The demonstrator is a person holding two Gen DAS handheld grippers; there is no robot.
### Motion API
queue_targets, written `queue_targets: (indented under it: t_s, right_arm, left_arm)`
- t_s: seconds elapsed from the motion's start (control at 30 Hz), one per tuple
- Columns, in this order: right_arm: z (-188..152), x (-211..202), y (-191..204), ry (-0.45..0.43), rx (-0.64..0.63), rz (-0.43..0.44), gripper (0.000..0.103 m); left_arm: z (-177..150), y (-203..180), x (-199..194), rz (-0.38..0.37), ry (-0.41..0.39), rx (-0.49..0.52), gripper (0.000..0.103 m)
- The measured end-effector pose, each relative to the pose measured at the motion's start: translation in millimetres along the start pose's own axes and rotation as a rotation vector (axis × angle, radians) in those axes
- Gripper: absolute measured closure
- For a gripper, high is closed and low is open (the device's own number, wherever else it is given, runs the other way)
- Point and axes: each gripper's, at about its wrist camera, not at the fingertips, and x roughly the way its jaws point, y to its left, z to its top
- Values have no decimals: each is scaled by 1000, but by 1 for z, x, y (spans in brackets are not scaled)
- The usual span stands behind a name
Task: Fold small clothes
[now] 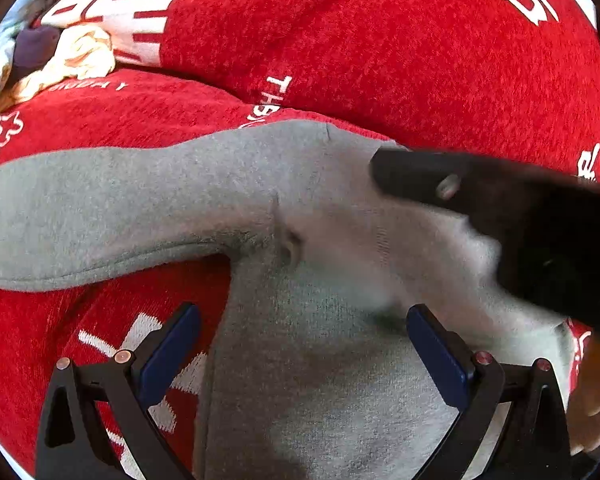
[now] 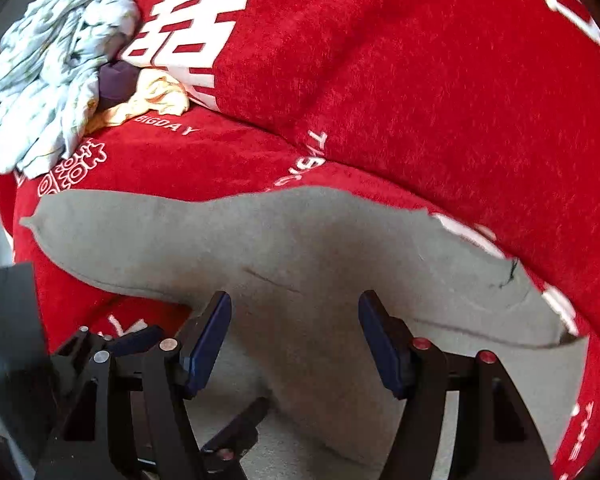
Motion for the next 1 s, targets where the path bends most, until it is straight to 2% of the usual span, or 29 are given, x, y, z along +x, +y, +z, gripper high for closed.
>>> queue_targets:
  t_s: [0.1, 0.23, 0.3, 0.4, 0.47, 0.57, 0.67, 0.77, 0.9, 1.0]
  right_arm:
    - [3, -14, -4, -18, 4, 1, 31]
    - [-17, -29, -31, -28, 32, -89, 31]
    - [-42, -38, -59, -37, 103, -145, 31]
    - [-97, -58, -111, -66, 262, -218, 31]
    - [-140, -75, -143, -73, 341, -313, 31]
    - [-183, -93, -172, -72, 396, -408, 31]
    - [-211, -105, -193, -56, 415, -440, 31]
    - [-220, -97, -198, -17, 387, -468, 31]
    - [-220, -73, -203, 2, 370, -424, 31]
    - [-219, -62, -221, -19, 433, -497, 31]
  left_arm:
    - [1, 3, -1, -4, 0, -12, 0]
    - [1, 2, -3, -9, 0, -5, 0]
    - [0, -2, -3, -8, -4, 4, 0]
    - [-3, -9, -1, 1, -4, 27, 0]
    - [-4, -15, -1, 15, -9, 50, 0]
    - [-4, -26, -5, 46, -36, 85, 0]
    - [-3, -40, -6, 75, -44, 130, 0]
    - [-2, -55, -6, 73, -30, 157, 0]
    - [3, -79, -3, 112, -14, 233, 0]
    - [9, -89, 4, 130, 5, 252, 0]
